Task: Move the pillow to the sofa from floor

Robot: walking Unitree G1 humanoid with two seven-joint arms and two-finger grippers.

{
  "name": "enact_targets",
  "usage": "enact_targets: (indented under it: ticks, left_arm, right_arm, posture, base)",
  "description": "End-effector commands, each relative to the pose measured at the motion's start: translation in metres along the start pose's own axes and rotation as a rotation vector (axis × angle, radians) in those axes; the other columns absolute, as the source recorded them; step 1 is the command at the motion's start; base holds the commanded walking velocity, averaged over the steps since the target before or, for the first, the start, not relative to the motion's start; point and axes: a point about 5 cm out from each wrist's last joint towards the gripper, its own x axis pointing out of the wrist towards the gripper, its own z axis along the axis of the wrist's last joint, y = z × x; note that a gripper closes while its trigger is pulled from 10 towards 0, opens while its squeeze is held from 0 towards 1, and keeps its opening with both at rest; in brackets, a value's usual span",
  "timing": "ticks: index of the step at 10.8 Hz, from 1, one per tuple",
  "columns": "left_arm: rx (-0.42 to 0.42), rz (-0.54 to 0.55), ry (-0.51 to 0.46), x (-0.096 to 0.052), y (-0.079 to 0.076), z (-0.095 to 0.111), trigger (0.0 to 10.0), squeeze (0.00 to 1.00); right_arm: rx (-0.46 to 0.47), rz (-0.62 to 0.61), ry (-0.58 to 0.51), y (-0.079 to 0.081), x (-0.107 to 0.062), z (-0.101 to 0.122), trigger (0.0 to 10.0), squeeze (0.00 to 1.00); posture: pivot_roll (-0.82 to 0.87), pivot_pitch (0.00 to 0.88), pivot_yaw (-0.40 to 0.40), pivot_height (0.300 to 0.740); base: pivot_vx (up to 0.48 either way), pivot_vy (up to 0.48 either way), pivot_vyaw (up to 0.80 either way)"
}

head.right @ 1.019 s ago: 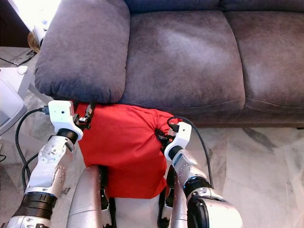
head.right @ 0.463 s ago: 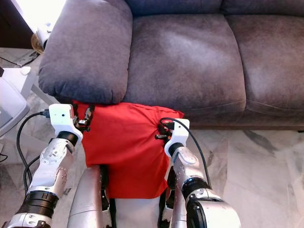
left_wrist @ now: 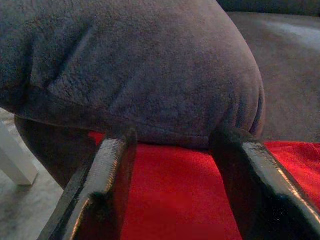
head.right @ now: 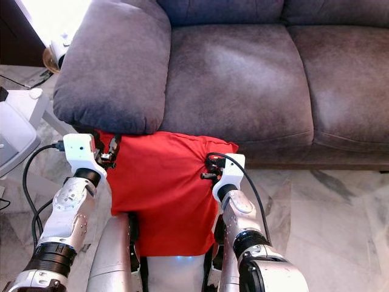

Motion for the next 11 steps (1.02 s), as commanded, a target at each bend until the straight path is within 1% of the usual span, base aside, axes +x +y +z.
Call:
enact_targets:
  ticks: [1, 4, 6, 8, 11]
  left_arm:
    - [0.005, 0.004, 0.015, -0.0024, 0.0013, -0.0054, 10.0, 0.0]
    - [0.008, -0.001, 0.004, -0.0002, 0.0008, -0.0045, 10.0, 0.0]
    - [0.009, -0.001, -0.001, 0.001, 0.0014, -0.0043, 10.0, 0.0]
    - [0.01, -0.002, -0.003, 0.0014, 0.0015, -0.0043, 10.0, 0.0]
    - [0.011, -0.003, -0.004, 0.001, 0.0015, -0.0045, 10.0, 0.0]
  right_arm:
    - [-0.016, -0.032, -0.087, -0.007, -0.0005, 0.0143, 10.0, 0.0]
    - [-0.02, -0.028, -0.086, -0.0061, 0.0001, 0.0145, 10.0, 0.0]
    - [-0.015, -0.028, -0.092, -0.0064, -0.0001, 0.015, 10.0, 0.0]
    - [-0.012, -0.026, -0.091, -0.0065, -0.0006, 0.0139, 10.0, 0.0]
    - [-0.02, -0.034, -0.091, -0.0068, -0.001, 0.0131, 10.0, 0.0]
  posture:
    - [0.2, 0.197, -0.022, 0.572]
    - [0.2, 0.195, -0.024, 0.572]
    - [0.2, 0.194, -0.023, 0.603]
    - [0.2, 0.195, -0.022, 0.653]
    - [0.2, 0.193, -0.021, 0.703]
  base:
    - [0.0, 0.0, 0.0]
    - [0.0, 0.0, 0.0]
    - [0.0, 0.0, 0.0]
    - [0.0, 0.0, 0.0]
    - [0.0, 0.0, 0.0]
